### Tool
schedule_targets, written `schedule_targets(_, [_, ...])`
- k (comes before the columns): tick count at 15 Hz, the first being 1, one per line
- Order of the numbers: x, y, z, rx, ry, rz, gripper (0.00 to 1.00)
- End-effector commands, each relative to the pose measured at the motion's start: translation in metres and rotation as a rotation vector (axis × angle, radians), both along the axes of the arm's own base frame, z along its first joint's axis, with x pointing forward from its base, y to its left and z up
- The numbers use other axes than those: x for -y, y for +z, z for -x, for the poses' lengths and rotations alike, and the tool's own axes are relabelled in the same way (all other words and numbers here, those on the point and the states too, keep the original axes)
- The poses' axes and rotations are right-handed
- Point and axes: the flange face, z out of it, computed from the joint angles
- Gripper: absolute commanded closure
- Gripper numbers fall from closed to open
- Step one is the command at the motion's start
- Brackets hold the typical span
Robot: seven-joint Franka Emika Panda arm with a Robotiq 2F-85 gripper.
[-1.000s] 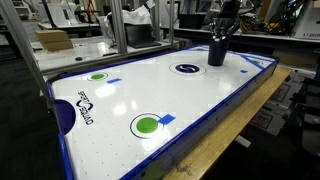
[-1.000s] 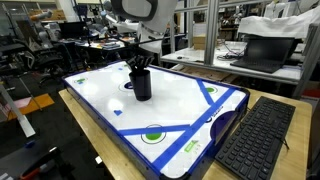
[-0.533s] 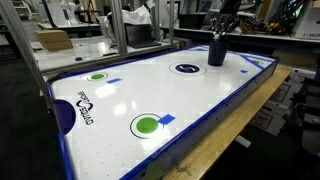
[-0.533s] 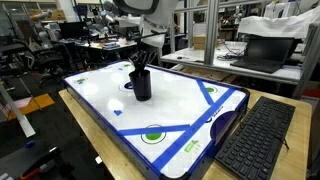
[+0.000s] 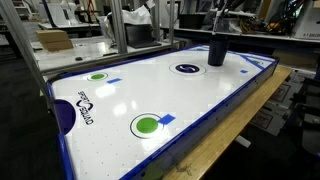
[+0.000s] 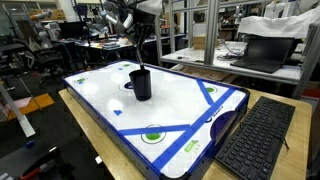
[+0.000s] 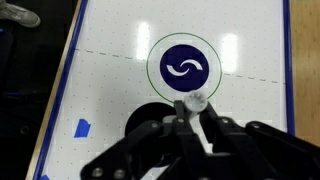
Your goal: Pick up the pen from the black cup and put it on the table.
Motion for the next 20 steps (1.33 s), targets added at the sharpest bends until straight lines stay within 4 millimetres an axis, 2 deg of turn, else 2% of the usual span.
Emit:
schedule_targets(1, [-0.021, 0.042, 0.007, 0.011, 0.066, 0.015, 0.95])
schedule_targets(4, [-0.06, 0.061, 0.006, 0.027, 0.161, 0.035, 0.95])
schedule_targets(6, [-0.091, 0.049, 0.004, 0.029, 0.209, 0.078, 0.95])
schedule_targets(8, [-0.125, 0.016, 0.003, 0.028, 0.249, 0.166, 0.95])
schedule_targets(11, [-0.169, -0.053, -0.004, 0.014, 0.27, 0.295, 0.95])
schedule_targets(14, [-0.191, -0.103, -0.01, 0.026, 0.247, 0.415, 0.95])
schedule_targets(16, [-0.197, -0.116, -0.015, 0.065, 0.203, 0.502, 0.95])
schedule_targets(17, [-0.198, -0.118, -0.018, 0.068, 0.189, 0.534, 0.55])
schedule_targets(18, [-0.199, -0.119, -0.02, 0.061, 0.182, 0.549, 0.54])
schedule_targets(20, [-0.199, -0.117, -0.022, 0.026, 0.192, 0.533, 0.42])
